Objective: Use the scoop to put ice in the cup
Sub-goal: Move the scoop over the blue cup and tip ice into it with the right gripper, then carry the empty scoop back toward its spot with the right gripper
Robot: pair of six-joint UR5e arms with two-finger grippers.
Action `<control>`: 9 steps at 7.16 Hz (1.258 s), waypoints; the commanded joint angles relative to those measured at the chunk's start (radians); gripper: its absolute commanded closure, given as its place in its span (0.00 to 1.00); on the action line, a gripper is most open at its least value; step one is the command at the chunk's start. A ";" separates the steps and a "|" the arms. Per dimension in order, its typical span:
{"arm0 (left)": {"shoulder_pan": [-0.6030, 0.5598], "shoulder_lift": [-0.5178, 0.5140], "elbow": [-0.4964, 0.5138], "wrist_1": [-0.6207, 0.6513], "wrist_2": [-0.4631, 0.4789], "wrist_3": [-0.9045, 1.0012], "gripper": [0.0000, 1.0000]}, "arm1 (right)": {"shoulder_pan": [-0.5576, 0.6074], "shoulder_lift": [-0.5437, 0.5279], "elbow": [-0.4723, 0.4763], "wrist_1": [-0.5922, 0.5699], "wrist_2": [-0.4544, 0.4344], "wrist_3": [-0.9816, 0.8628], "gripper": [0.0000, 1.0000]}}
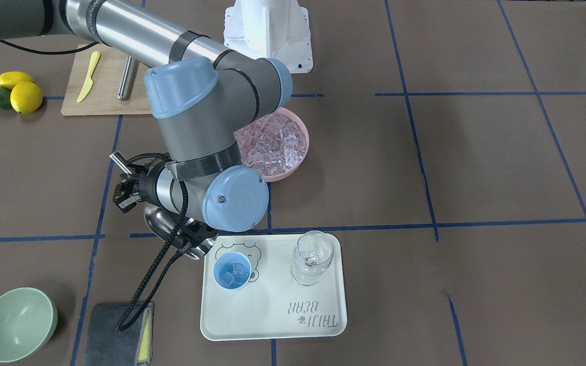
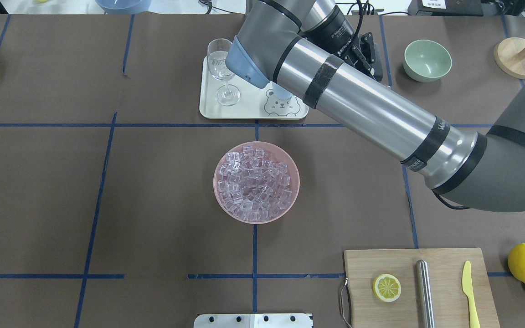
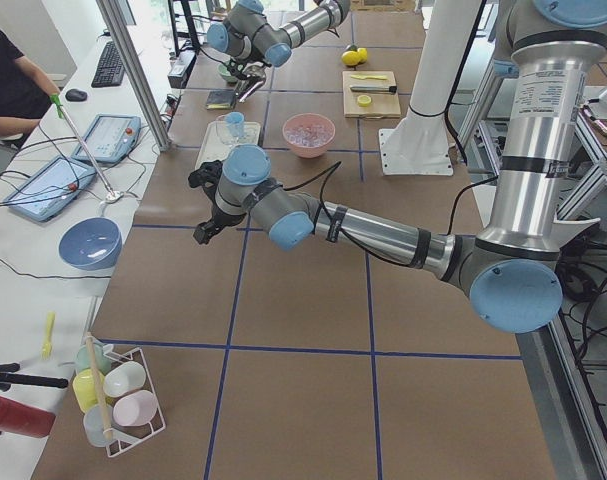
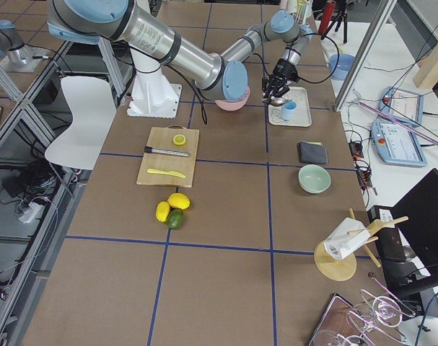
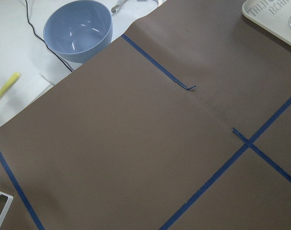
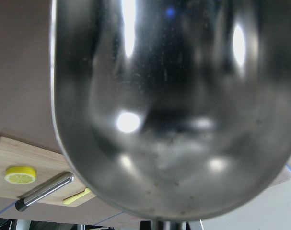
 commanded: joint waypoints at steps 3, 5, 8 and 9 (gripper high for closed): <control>0.000 0.000 0.001 0.003 -0.021 -0.003 0.00 | 0.032 -0.020 0.031 -0.011 0.011 -0.029 1.00; 0.000 0.001 0.003 0.004 -0.021 -0.003 0.00 | 0.084 -0.155 0.186 -0.023 0.015 -0.014 1.00; 0.000 0.012 0.004 0.004 -0.021 -0.003 0.00 | 0.181 -0.428 0.534 -0.033 0.123 0.029 1.00; 0.000 0.014 0.015 0.003 -0.021 -0.003 0.00 | 0.208 -0.499 0.648 -0.048 0.127 0.063 1.00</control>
